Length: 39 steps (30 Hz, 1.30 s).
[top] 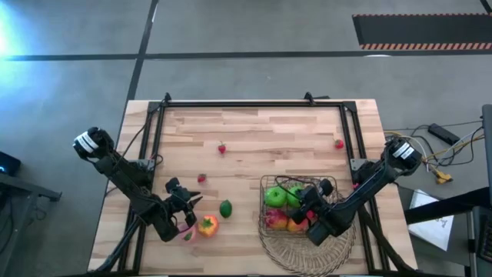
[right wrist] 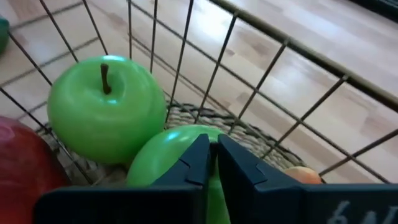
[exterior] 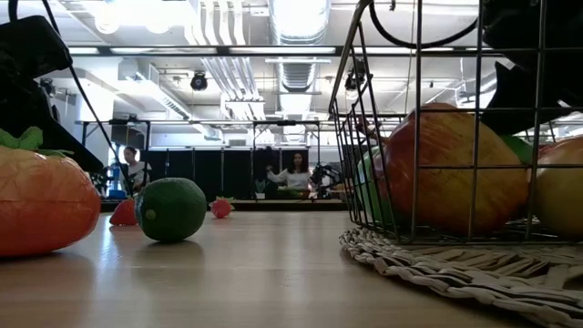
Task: Build produce basket
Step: Put the green apple into the wire basket, then put the apricot into the wire basket
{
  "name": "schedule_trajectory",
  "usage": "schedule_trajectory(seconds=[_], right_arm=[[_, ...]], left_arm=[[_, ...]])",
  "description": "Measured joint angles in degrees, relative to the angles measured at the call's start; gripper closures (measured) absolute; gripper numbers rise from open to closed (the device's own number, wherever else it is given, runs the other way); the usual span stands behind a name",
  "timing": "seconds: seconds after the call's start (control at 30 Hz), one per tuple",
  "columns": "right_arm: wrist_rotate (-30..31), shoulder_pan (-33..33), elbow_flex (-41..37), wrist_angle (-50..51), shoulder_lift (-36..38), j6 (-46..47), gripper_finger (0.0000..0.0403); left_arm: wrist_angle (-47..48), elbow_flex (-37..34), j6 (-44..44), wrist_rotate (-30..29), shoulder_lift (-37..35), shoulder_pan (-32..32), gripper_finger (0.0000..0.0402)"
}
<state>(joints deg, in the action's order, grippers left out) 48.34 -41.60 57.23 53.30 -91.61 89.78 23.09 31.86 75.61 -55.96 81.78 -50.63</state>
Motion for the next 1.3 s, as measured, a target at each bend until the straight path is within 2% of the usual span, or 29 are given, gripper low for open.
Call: schedule_trajectory(seconds=[0.27, 0.47, 0.6, 0.7, 0.8, 0.87, 1.03, 1.3], right_arm=[[1.31, -0.02, 1.70, 1.53, 0.86, -6.14, 0.0280], [2.87, 0.00, 5.49, 1.77, 1.17, -14.91, 0.0245], [5.53, 0.00, 7.83, 1.34, 1.07, -20.27, 0.0242], [9.54, 0.00, 9.30, 1.03, 0.85, -26.21, 0.0248], [12.97, 0.00, 10.86, 0.32, 0.84, -32.02, 0.0255], [14.03, 0.02, 12.45, 0.24, 0.83, -35.87, 0.0261], [14.24, 0.00, 16.47, 0.18, 0.83, -44.58, 0.0272], [14.55, -0.02, 16.47, 0.37, 0.83, -47.14, 0.0280]], left_arm=[[-0.07, 0.15, 0.00, 0.00, -0.02, -0.01, 0.0336], [-0.13, 1.37, -0.02, -1.50, -0.04, 0.00, 0.0336], [-0.29, 2.29, -0.91, -2.00, -0.04, -0.05, 0.0336], [-1.92, 3.22, -4.12, 1.06, -0.09, -0.18, 0.0336], [-1.66, 5.21, -11.25, 4.86, -0.52, -0.17, 0.0336], [-1.66, 6.60, -16.91, 5.22, -1.08, -0.03, 0.0336], [-1.68, 8.43, -27.23, 2.69, -2.46, 1.84, 0.0336], [-1.66, 9.10, -38.26, -2.40, -4.99, 6.78, 0.0336]])
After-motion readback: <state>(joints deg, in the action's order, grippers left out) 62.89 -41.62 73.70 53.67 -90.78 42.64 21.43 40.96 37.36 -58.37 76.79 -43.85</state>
